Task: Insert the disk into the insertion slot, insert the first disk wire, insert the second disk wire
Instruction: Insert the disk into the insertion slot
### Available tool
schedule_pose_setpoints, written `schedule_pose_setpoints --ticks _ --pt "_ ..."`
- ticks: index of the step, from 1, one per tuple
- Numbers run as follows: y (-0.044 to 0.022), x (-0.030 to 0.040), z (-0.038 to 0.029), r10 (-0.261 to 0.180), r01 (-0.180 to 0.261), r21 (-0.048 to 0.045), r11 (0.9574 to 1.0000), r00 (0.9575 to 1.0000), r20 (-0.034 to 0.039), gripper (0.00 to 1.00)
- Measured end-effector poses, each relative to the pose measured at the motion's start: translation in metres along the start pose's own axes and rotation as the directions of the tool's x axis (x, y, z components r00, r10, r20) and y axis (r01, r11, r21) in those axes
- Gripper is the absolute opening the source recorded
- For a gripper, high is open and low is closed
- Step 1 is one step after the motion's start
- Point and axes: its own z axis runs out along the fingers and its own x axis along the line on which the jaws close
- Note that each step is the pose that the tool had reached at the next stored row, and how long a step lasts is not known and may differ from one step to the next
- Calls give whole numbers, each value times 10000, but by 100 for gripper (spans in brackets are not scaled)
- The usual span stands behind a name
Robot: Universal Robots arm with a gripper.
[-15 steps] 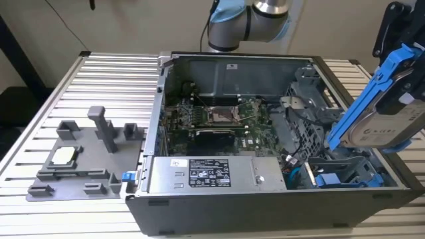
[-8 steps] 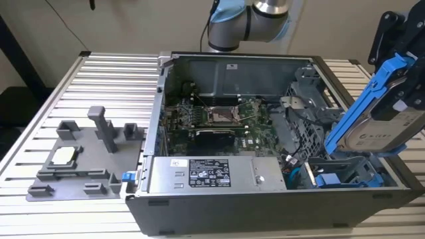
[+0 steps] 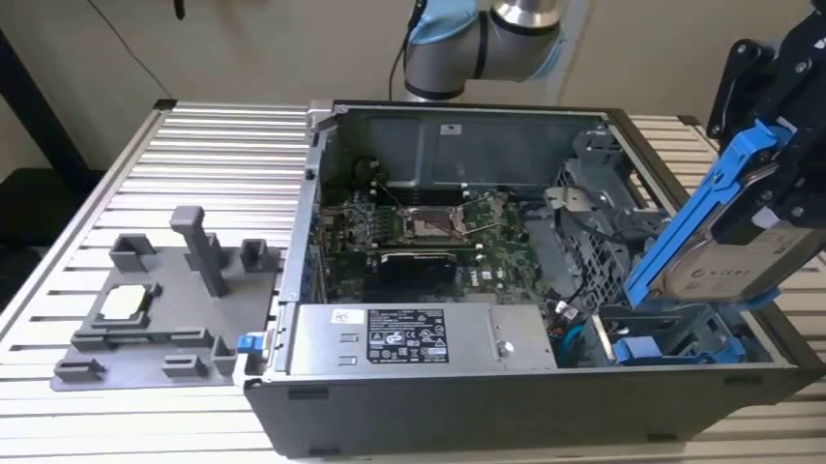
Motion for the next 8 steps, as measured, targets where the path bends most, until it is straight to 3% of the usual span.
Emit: schedule_pose_setpoints --ticks 8 --pt "-6 -3 100 0 0 -3 10000 10000 2 33"
